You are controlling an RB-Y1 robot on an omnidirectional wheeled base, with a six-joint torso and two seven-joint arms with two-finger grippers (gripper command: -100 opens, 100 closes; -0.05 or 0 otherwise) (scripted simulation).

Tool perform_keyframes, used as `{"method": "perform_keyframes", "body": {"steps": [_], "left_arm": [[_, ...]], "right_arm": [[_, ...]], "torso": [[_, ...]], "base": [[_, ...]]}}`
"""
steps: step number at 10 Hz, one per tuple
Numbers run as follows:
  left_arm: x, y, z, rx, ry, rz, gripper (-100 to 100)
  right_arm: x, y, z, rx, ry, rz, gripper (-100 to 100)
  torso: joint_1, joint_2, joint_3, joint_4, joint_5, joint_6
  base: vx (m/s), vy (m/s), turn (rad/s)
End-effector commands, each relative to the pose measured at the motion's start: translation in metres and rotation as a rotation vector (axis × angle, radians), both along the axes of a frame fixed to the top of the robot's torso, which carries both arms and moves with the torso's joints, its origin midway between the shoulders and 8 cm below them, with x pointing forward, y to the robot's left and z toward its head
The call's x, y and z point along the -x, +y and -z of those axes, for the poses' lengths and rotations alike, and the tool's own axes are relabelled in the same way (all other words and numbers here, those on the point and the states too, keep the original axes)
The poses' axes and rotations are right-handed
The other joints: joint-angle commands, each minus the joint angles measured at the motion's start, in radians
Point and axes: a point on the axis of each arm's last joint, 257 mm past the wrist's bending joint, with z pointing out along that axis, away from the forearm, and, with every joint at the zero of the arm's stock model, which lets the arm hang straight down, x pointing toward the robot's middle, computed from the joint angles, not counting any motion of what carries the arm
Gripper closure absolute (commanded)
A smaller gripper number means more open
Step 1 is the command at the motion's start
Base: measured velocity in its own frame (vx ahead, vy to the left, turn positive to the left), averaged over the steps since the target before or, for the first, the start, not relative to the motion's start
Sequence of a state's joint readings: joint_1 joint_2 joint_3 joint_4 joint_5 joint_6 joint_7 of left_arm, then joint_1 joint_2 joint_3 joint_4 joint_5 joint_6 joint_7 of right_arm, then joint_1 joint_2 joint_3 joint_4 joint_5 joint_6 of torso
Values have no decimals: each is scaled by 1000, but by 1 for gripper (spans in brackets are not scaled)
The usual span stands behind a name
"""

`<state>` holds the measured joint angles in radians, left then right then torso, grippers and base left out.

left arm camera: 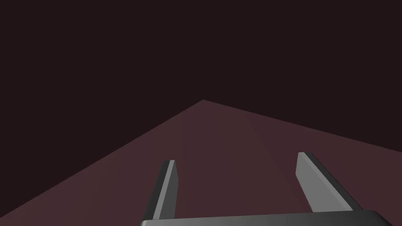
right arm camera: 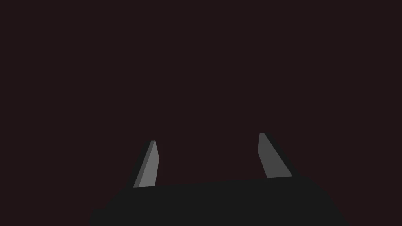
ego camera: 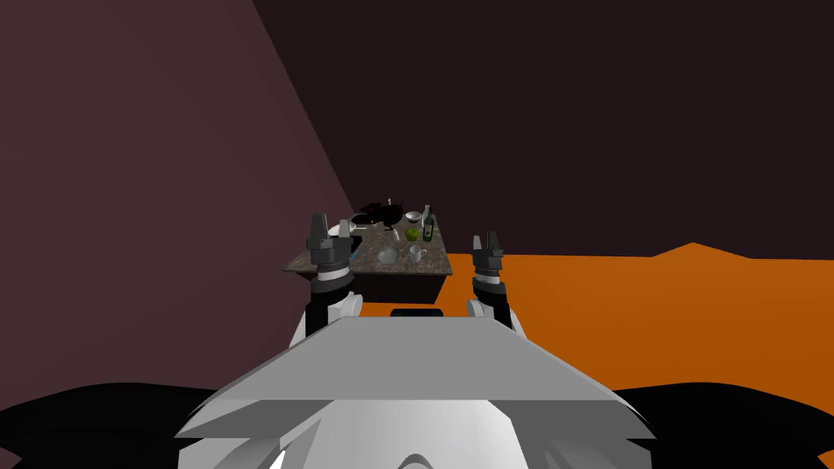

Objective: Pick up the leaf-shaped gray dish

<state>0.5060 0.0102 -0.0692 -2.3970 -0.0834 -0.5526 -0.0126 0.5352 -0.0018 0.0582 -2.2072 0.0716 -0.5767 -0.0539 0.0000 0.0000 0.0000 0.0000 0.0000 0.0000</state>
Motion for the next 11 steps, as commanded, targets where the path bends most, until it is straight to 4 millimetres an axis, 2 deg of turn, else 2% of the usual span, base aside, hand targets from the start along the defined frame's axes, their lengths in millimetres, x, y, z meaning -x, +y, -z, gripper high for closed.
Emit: {"method": "perform_keyframes", "body": {"steps": [1,4,11], "left_arm": [[-4,-2,4,-21,22,11,-100],[-18,-1,19,-53,103,23,-100],[-52,19,60,-51,308,8,-100]], "right_arm": [[0,0,0,0,0,0,0],[0,0,0,0,0,0,0],[0,0,0,0,0,0,0]], "torso": [[0,0,0,0,0,0],[-1,3,1,1,0,0],[-1,3,2,1,0,0]], "base": [[-12,-7,-36],[-44,-17,-60],[-55,-23,-73]]}}
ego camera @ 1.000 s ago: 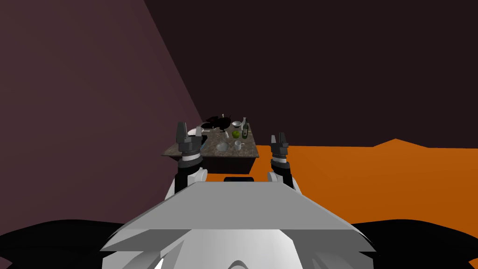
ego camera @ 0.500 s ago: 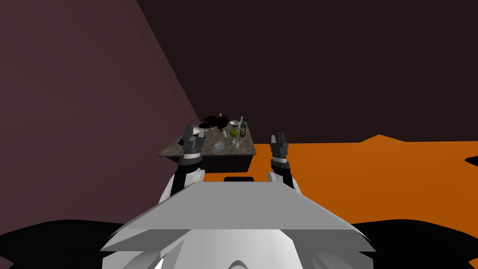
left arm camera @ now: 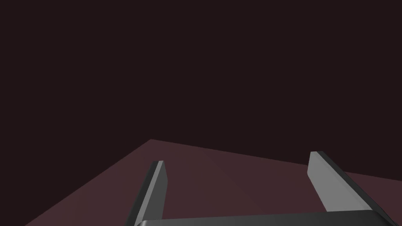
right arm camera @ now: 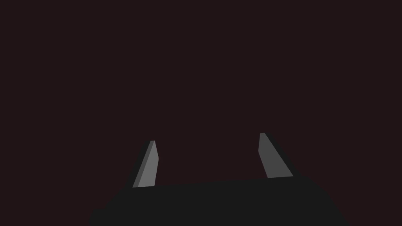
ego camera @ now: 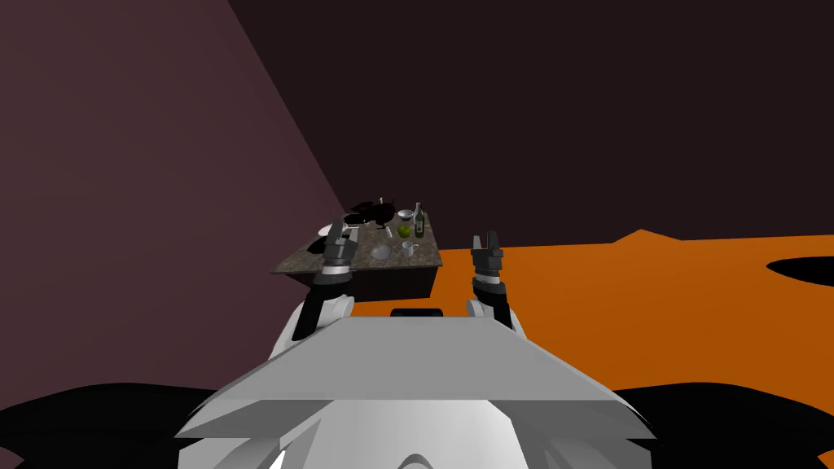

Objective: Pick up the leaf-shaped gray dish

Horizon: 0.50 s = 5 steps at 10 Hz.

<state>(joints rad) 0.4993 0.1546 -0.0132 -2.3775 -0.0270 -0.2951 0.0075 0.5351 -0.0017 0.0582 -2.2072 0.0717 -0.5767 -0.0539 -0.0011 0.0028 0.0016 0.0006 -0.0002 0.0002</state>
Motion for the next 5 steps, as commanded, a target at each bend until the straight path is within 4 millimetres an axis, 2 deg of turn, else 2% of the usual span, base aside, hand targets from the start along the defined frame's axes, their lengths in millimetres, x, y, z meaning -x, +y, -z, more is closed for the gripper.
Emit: {"method": "perform_keyframes", "body": {"steps": [1,5], "left_arm": [[-5,3,8,4,39,-7,-100],[-20,16,33,21,149,-31,-100]], "right_arm": [[0,0,0,0,0,0,0],[0,0,0,0,0,0,0]], "torso": [[0,0,0,0,0,0],[0,1,0,0,0,0]], "base": [[-36,-20,-39],[-46,-23,-64]]}}
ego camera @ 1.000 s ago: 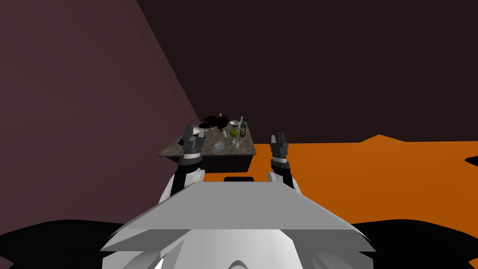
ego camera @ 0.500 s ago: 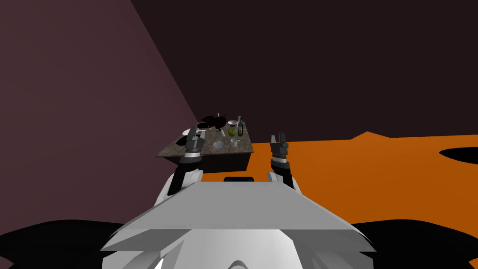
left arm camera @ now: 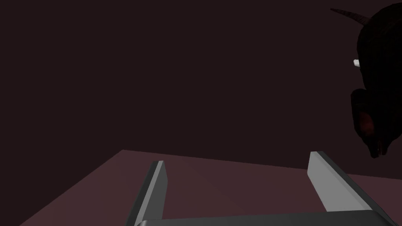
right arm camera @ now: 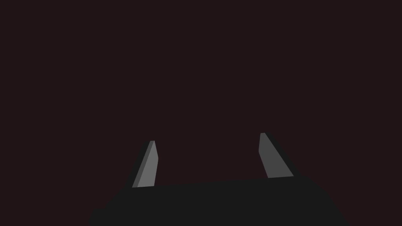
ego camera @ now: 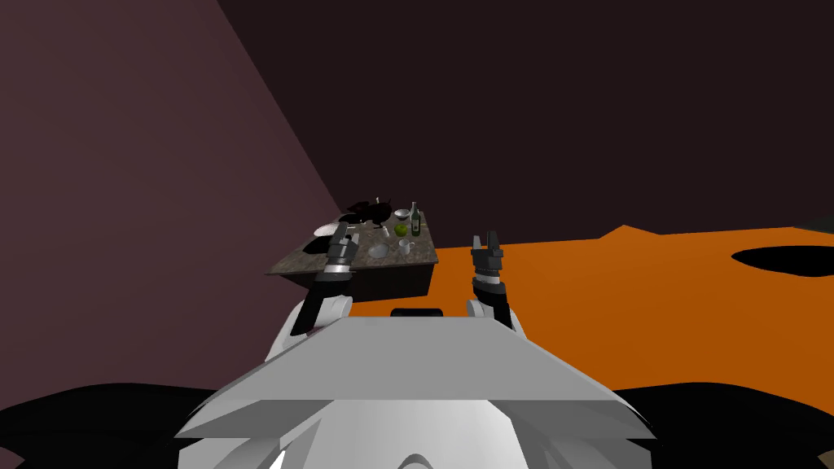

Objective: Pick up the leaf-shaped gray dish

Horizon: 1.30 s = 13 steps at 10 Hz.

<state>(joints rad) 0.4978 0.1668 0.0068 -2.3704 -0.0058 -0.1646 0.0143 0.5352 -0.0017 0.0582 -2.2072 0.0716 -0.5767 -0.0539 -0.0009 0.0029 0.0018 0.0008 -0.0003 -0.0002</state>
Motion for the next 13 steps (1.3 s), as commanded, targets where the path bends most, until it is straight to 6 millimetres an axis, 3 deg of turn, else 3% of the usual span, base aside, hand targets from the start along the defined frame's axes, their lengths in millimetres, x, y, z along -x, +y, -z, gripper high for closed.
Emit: {"method": "perform_keyframes", "body": {"steps": [1,13], "left_arm": [[-6,7,10,13,45,-12,-100],[-30,45,88,99,364,-97,-100]], "right_arm": [[0,0,0,0,0,0,0],[0,0,0,0,0,0,0]], "torso": [[0,0,0,0,0,0],[0,0,0,0,0,0]], "base": [[-48,-25,-93],[-34,-21,-60]]}}
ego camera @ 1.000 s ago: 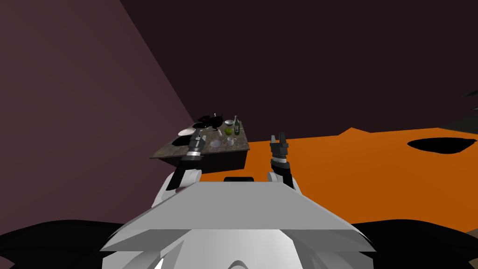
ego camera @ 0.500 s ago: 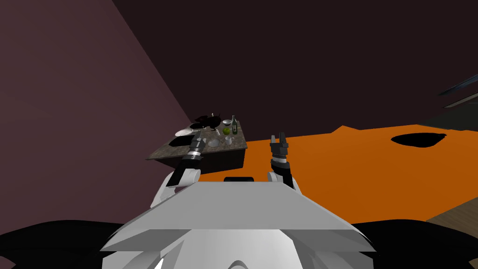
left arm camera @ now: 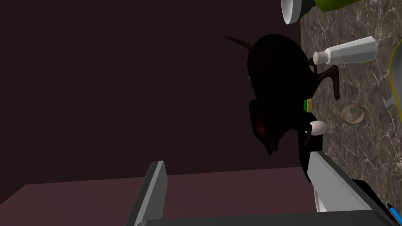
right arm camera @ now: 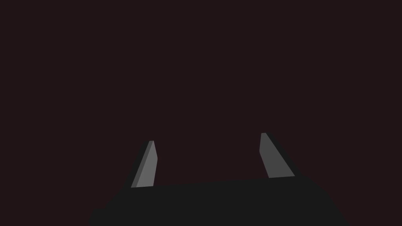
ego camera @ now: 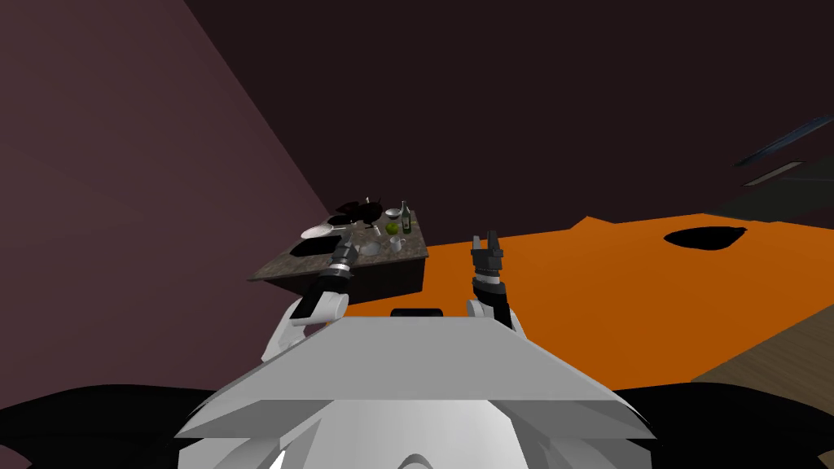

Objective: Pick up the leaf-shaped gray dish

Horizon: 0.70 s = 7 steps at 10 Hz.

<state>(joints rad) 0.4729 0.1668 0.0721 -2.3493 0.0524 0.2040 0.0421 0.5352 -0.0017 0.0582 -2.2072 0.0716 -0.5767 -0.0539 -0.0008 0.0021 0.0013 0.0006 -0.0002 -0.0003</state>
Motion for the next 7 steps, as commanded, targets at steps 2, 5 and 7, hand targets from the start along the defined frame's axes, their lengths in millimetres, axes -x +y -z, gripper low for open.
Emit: {"method": "perform_keyframes", "body": {"steps": [2,5,7], "left_arm": [[-2,7,15,21,61,-18,-100],[-3,14,38,44,150,-39,-100],[-3,19,48,59,185,-50,-100]], "right_arm": [[0,0,0,0,0,0,0],[0,0,0,0,0,0,0],[0,0,0,0,0,0,0]], "torso": [[1,-1,-1,0,0,0],[1,-1,0,0,0,0],[1,-1,-1,0,0,0]], "base": [[-12,-13,-40],[-19,-15,-54],[-8,-9,-25]]}}
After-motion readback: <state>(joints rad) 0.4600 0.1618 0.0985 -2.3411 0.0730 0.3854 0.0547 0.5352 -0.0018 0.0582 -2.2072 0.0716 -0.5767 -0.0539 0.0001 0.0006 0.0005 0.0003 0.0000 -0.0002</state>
